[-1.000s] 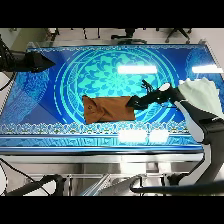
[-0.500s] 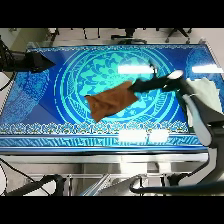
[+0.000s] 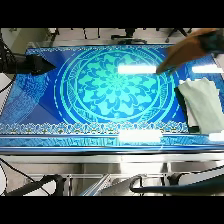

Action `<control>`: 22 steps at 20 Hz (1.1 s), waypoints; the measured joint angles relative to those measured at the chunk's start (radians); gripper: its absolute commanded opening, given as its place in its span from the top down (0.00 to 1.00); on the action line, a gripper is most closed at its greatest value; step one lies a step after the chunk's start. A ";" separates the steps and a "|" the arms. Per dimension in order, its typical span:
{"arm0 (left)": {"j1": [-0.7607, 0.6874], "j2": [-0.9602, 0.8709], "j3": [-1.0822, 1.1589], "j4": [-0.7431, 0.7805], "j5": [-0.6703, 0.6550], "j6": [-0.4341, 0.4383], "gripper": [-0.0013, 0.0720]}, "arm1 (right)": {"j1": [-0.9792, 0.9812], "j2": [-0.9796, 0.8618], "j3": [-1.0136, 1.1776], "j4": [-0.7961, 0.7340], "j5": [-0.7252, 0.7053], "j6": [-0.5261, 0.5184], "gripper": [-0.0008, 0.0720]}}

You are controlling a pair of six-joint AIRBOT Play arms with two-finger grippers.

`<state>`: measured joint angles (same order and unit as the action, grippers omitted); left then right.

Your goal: Fold the shirts.

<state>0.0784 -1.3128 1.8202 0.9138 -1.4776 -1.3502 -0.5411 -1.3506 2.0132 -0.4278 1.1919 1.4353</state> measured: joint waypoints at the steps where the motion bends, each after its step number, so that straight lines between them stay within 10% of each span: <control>1: 0.000 0.000 0.000 0.000 0.000 0.001 0.96 | -0.052 0.008 0.007 -0.034 0.026 0.040 0.96; 8: 0.000 0.000 0.000 0.000 -0.007 0.016 0.96 | -0.216 0.112 -0.049 -0.528 0.361 0.350 0.96; 15: 0.000 0.000 0.000 0.000 -0.027 0.022 0.96 | -0.234 0.186 -0.212 -0.845 0.592 0.443 0.95; 16: 0.000 0.000 0.000 0.000 -0.030 0.023 0.96 | -0.234 0.192 -0.237 -0.864 0.606 0.443 0.82; 18: 0.000 0.000 0.000 0.000 -0.038 0.023 0.96 | -0.235 0.203 -0.280 -0.900 0.629 0.434 0.07; 22: 0.000 -0.003 0.000 0.001 -0.064 0.034 0.96 | -0.235 0.212 -0.327 -0.945 0.640 0.404 0.02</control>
<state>0.0784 -1.3159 1.8198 0.9146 -1.5414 -1.3163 -0.7761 -1.1385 1.6867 -1.3727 1.8317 1.8397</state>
